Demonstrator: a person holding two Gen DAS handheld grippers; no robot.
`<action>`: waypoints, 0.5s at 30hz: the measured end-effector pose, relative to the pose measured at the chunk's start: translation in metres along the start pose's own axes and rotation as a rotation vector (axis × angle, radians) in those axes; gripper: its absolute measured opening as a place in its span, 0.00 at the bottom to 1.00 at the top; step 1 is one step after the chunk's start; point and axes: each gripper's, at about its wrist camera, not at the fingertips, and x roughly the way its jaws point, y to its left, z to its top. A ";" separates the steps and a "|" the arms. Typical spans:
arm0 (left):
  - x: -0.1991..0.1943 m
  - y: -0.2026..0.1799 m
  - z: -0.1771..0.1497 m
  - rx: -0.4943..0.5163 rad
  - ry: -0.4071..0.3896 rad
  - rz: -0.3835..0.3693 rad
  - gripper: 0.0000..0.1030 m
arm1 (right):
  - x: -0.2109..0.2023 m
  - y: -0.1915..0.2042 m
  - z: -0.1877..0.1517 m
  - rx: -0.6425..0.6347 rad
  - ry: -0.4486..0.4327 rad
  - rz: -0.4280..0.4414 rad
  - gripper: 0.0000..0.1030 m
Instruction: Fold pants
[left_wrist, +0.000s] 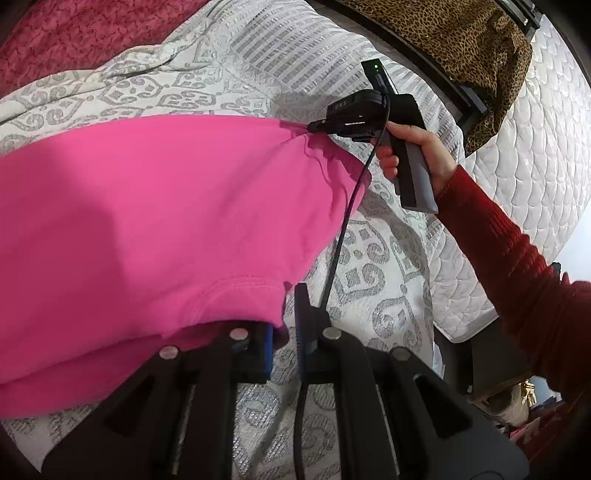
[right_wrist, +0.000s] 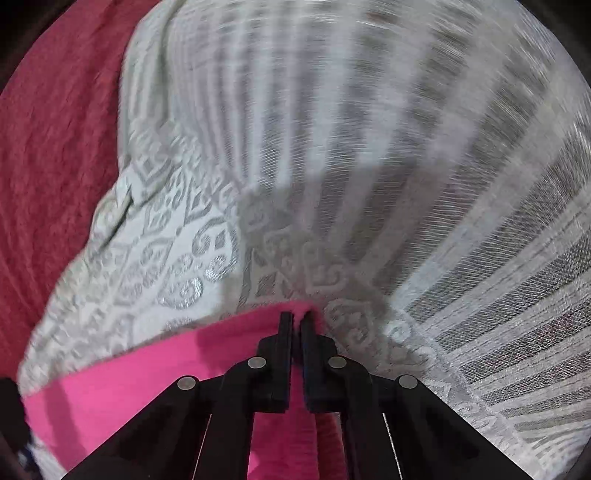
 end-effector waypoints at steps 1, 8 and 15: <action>0.000 0.001 0.000 -0.002 0.002 -0.001 0.09 | 0.000 0.004 0.000 -0.016 0.008 -0.003 0.10; 0.000 -0.001 -0.001 0.004 0.001 0.001 0.09 | -0.039 -0.016 -0.007 0.030 -0.055 -0.024 0.54; -0.003 -0.006 -0.001 0.036 -0.020 0.015 0.09 | -0.082 -0.034 -0.067 -0.006 -0.009 0.097 0.56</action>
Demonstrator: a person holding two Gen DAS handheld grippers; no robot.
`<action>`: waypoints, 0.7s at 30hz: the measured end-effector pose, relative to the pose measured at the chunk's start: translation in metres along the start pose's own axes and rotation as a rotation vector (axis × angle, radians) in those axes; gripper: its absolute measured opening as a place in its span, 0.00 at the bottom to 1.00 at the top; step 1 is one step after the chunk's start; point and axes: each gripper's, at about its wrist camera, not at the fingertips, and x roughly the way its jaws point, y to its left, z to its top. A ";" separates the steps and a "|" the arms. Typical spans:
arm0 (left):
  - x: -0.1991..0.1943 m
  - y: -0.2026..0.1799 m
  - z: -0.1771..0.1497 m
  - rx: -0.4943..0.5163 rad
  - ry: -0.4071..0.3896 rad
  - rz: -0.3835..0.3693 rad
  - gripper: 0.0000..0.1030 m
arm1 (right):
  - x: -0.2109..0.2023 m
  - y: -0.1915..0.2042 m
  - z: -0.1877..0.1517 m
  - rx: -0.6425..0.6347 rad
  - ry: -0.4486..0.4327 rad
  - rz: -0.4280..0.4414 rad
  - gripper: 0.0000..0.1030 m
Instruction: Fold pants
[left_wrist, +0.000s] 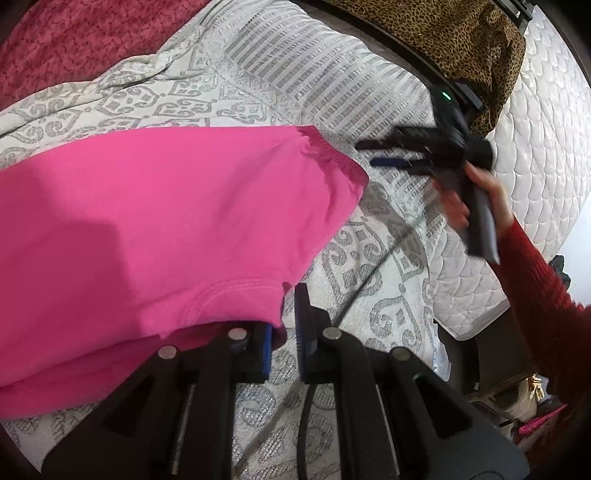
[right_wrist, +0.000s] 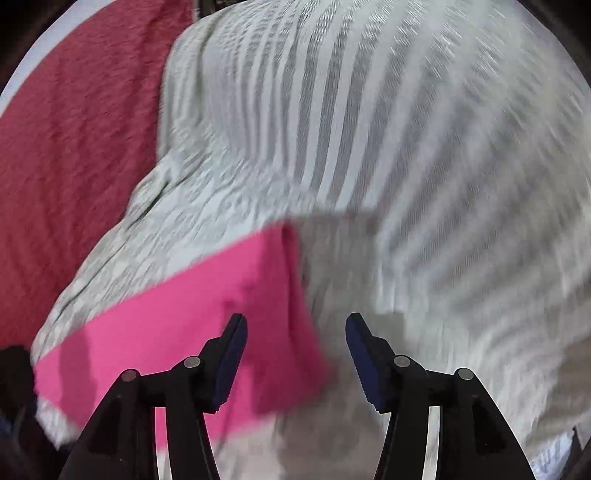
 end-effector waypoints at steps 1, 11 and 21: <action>0.000 0.000 0.000 -0.001 -0.001 -0.001 0.09 | -0.001 -0.002 -0.007 -0.003 0.015 0.020 0.57; -0.002 -0.011 -0.002 0.059 -0.004 -0.045 0.09 | 0.025 -0.017 -0.019 0.090 0.050 -0.024 0.13; -0.001 -0.026 -0.005 0.112 0.009 -0.046 0.09 | -0.003 -0.002 -0.019 0.055 -0.011 -0.137 0.14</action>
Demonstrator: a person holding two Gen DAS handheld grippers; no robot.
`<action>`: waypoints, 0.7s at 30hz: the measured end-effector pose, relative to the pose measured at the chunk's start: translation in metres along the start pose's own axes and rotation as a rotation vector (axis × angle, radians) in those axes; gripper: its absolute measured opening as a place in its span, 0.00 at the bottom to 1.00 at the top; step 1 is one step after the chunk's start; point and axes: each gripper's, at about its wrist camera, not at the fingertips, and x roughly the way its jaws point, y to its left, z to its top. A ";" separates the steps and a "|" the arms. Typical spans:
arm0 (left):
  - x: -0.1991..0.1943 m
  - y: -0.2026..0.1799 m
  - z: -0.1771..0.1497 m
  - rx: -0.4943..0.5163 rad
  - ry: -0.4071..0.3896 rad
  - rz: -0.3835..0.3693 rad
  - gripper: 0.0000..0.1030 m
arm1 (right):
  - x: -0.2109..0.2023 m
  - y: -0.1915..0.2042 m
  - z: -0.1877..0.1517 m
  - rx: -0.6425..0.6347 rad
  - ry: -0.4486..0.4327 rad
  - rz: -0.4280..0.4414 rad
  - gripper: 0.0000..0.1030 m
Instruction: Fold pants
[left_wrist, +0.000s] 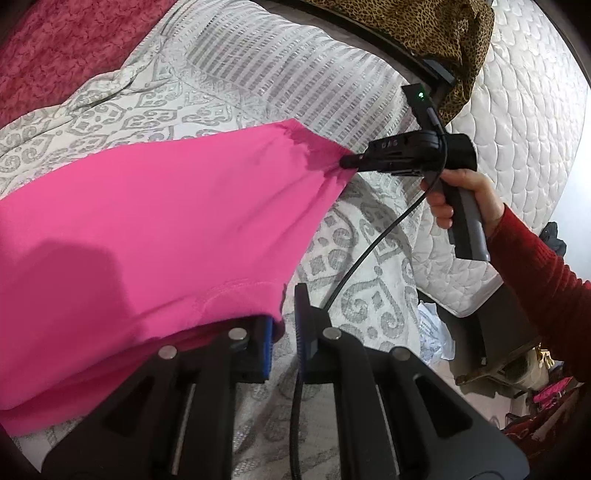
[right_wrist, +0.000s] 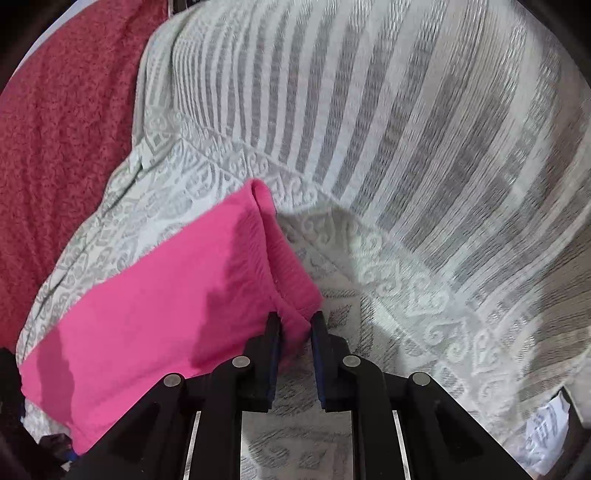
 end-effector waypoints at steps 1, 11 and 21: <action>-0.001 -0.001 0.000 -0.008 -0.004 -0.015 0.09 | -0.004 -0.001 -0.001 -0.001 -0.005 -0.013 0.14; 0.020 -0.054 -0.013 0.093 0.067 -0.022 0.16 | -0.014 -0.057 -0.023 0.055 0.039 -0.104 0.31; -0.025 -0.043 -0.021 -0.024 0.095 0.051 0.31 | -0.091 -0.035 -0.035 -0.048 -0.077 -0.209 0.54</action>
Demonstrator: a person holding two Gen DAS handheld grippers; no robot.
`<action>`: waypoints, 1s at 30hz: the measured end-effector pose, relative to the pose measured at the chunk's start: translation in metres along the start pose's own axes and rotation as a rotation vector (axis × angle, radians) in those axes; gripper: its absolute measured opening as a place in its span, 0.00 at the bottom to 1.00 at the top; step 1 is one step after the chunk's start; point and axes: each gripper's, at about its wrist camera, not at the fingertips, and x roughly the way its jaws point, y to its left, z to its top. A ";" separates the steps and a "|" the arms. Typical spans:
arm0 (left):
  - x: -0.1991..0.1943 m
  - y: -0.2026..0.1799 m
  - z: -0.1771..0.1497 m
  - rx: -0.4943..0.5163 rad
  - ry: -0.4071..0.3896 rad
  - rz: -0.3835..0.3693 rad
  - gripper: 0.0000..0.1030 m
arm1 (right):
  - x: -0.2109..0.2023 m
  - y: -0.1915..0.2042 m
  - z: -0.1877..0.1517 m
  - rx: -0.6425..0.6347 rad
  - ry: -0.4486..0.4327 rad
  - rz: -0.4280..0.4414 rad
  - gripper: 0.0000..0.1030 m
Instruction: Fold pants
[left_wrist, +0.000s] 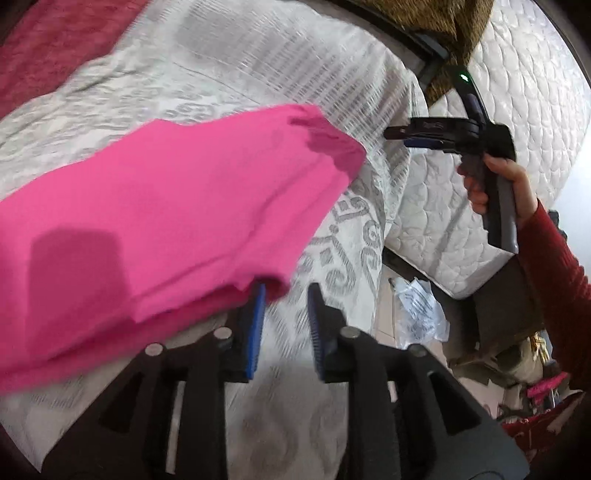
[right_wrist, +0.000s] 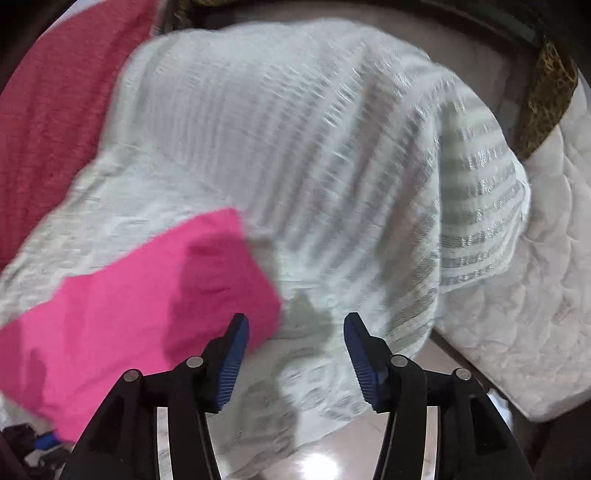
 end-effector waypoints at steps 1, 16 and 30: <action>-0.016 0.006 -0.007 -0.028 -0.018 0.029 0.36 | -0.008 0.007 -0.003 -0.013 -0.003 0.054 0.54; -0.290 0.220 -0.196 -0.884 -0.432 0.586 0.43 | -0.043 0.242 -0.102 -0.509 0.201 0.700 0.55; -0.284 0.354 -0.183 -1.108 -0.512 0.546 0.49 | -0.016 0.303 -0.134 -0.470 0.295 0.733 0.55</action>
